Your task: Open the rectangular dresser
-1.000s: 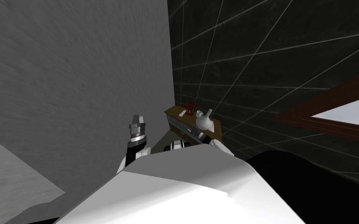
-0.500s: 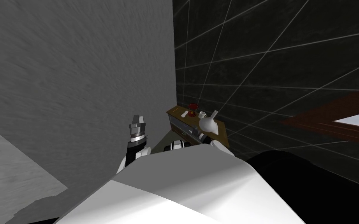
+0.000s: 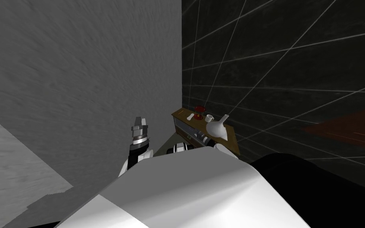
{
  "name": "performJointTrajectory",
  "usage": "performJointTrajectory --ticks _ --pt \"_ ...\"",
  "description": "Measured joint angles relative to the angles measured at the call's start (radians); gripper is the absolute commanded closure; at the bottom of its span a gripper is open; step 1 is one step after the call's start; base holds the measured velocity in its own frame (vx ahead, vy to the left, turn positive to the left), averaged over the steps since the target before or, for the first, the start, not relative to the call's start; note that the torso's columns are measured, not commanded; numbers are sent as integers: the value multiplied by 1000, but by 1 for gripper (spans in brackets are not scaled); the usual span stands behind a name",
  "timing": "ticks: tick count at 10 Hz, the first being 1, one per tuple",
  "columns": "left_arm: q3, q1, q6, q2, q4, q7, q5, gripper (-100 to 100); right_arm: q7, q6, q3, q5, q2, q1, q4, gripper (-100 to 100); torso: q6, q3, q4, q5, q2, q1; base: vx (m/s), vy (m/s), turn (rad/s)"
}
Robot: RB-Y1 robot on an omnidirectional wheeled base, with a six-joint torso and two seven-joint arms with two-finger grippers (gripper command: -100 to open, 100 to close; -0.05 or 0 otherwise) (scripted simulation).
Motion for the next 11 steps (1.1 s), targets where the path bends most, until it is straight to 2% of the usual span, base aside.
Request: performJointTrajectory --ticks 5,7,9,10,11 --pt "0 0 0 0 0 0 0 0 98 61 25 122 -44 0 37 -100 0 0 0 0 0 1 37 34 45" --pt "0 0 0 0 0 0 0 0 147 63 22 157 -35 -5 66 -100 0 0 0 0 0 0 26 24 31" --pt "0 0 0 0 0 0 0 0 158 64 24 159 -22 -15 83 -100 0 -1 0 0 -2 -1 47 6 51" --pt "0 0 0 0 0 0 0 0 160 64 24 160 -21 -16 85 100 0 0 0 0 0 -1 6 1 -4" --pt "0 0 0 0 0 0 0 0 160 64 24 160 -21 -16 85 100 0 1 0 0 2 0 -53 94 -63"
